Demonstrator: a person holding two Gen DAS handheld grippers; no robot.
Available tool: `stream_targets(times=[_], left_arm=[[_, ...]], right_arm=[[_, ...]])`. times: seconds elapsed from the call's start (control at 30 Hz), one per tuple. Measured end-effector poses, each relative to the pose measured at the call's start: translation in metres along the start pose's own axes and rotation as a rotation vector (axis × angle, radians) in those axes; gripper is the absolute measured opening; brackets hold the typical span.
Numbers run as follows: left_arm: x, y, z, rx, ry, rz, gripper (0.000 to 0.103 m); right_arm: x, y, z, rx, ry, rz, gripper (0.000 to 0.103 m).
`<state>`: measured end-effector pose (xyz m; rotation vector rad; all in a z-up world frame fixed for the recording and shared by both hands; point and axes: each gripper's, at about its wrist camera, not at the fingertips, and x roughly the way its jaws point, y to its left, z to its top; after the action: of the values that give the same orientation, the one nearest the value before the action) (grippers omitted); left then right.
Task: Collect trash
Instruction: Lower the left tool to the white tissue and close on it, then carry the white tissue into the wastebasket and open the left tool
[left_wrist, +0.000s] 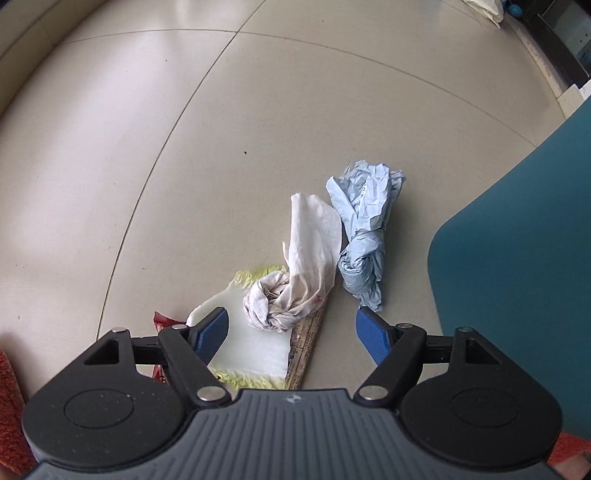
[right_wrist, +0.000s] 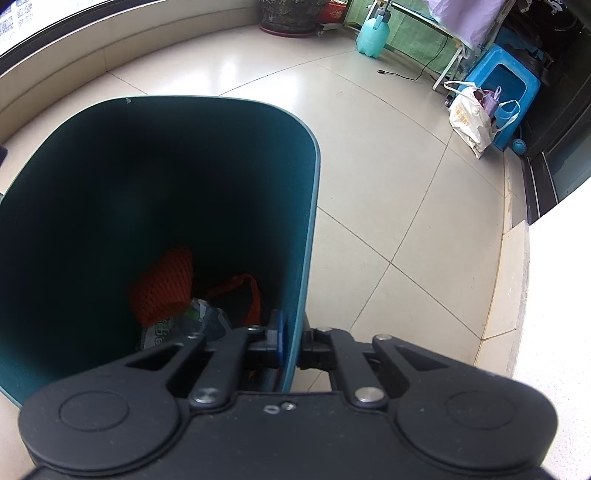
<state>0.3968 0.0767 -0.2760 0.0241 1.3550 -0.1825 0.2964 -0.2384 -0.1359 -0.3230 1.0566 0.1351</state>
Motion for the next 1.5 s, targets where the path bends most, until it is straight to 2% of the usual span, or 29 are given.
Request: stream_targets(times=[0.13, 0.3, 0.37, 0.4, 0.47, 0.57, 0.6, 0.67, 0.7, 0.8, 0.93, 1.1, 1.33, 1.5], left_arm=[[0.031, -0.001, 0.004, 0.017, 0.028, 0.017, 0.076], [0.042, -0.003, 0.003, 0.04, 0.017, 0.037, 0.074], [0.042, -0.003, 0.002, 0.044, 0.005, 0.044, 0.069], [0.042, -0.003, 0.001, 0.043, 0.004, 0.043, 0.061], [0.042, -0.001, 0.001, 0.036, 0.01, 0.05, 0.056], [0.041, 0.002, 0.006, 0.034, 0.003, 0.063, 0.043], [0.04, 0.004, 0.006, 0.023, -0.003, 0.06, 0.035], [0.037, 0.006, 0.006, 0.015, -0.015, 0.065, 0.027], [0.034, 0.006, 0.005, 0.016, -0.022, 0.07, 0.019], [0.022, 0.01, 0.008, 0.015, -0.042, 0.086, 0.017], [-0.014, 0.018, 0.01, -0.008, -0.066, 0.077, 0.017], [-0.083, 0.015, 0.017, -0.001, -0.129, 0.064, 0.017], [-0.179, -0.009, 0.022, 0.048, -0.22, 0.023, 0.017], [-0.224, -0.04, 0.023, 0.118, -0.279, 0.007, 0.017]], right_arm=[[0.002, 0.001, 0.0, 0.004, 0.008, 0.003, 0.006], [0.003, -0.002, 0.001, 0.01, 0.011, 0.003, 0.006], [0.003, -0.001, 0.0, 0.01, 0.011, 0.001, 0.006], [0.003, -0.001, 0.0, 0.01, 0.011, -0.001, 0.006], [0.004, -0.001, 0.0, 0.012, 0.012, -0.003, 0.007], [0.004, -0.001, 0.0, 0.015, 0.015, -0.006, 0.007], [0.004, -0.001, 0.0, 0.018, 0.015, -0.006, 0.007], [0.005, -0.001, 0.0, 0.019, 0.016, -0.007, 0.007], [0.005, 0.0, 0.0, 0.018, 0.017, -0.008, 0.007], [0.006, -0.002, 0.001, 0.027, 0.018, -0.006, 0.007], [0.006, -0.002, 0.0, 0.032, 0.011, -0.005, 0.007], [0.001, 0.001, -0.002, 0.039, -0.002, -0.018, 0.007], [-0.006, 0.006, -0.001, 0.027, -0.024, -0.012, 0.005], [-0.008, 0.008, -0.001, 0.015, -0.041, -0.016, 0.005]])
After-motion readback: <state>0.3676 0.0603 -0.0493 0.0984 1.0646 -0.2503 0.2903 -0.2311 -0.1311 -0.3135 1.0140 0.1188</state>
